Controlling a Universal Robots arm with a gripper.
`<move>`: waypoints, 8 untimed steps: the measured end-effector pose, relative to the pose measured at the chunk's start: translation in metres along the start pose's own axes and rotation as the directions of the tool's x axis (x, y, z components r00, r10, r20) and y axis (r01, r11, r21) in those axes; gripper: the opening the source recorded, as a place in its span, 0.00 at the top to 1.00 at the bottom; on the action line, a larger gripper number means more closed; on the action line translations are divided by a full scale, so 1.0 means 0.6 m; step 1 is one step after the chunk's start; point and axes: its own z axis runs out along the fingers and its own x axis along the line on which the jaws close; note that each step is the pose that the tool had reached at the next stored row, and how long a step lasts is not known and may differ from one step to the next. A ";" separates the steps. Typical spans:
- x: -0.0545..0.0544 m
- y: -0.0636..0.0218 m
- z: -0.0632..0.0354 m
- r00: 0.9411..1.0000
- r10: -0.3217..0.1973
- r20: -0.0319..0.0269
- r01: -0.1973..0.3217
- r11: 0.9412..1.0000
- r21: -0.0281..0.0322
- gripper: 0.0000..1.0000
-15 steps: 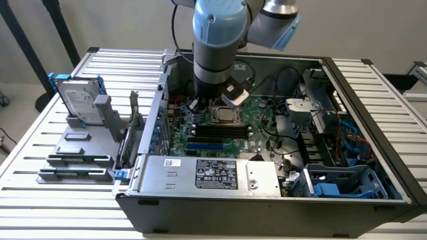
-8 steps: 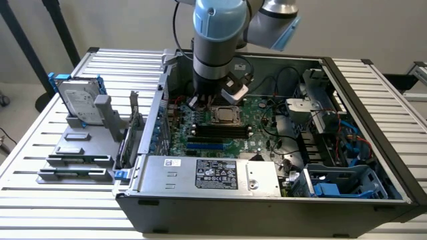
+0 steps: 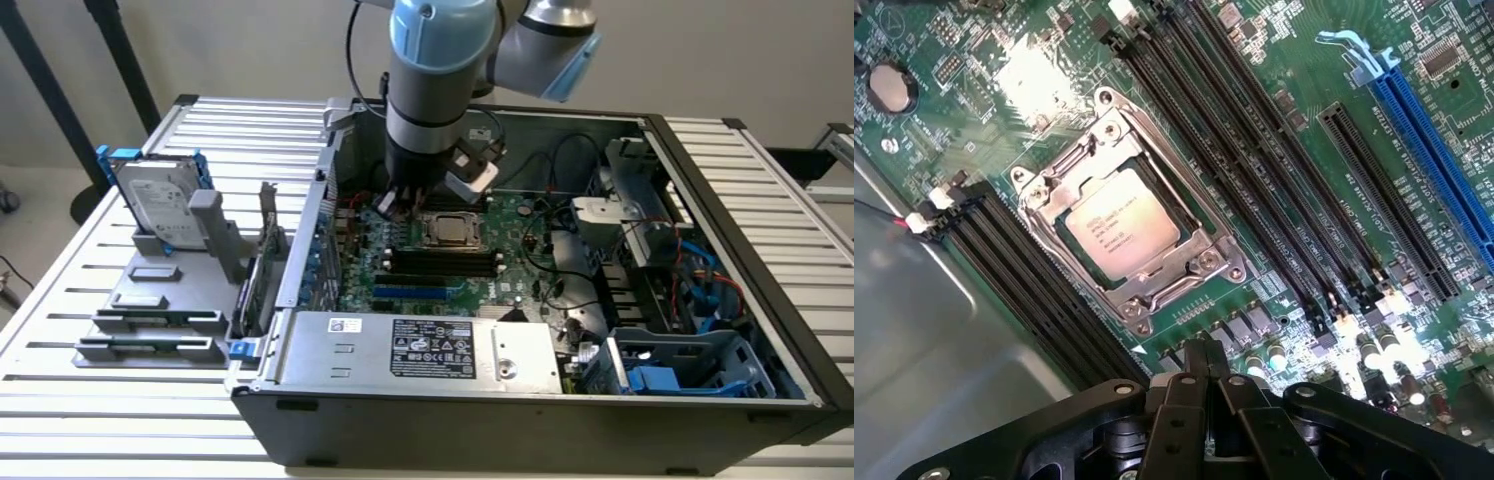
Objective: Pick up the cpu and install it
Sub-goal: 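Install the second cpu locking lever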
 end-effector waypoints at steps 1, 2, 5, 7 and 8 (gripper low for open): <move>0.001 -0.001 -0.001 1.000 -0.010 0.003 0.010 1.000 0.001 0.89; 0.001 -0.001 -0.002 1.000 -0.019 0.007 0.019 1.000 0.002 0.89; 0.003 -0.003 -0.005 0.999 -0.049 0.015 0.049 0.999 0.006 0.89; 0.004 -0.004 -0.006 0.997 -0.071 0.020 0.071 0.997 0.009 0.89; 0.005 -0.004 -0.007 0.997 -0.080 0.022 0.080 0.997 0.010 0.89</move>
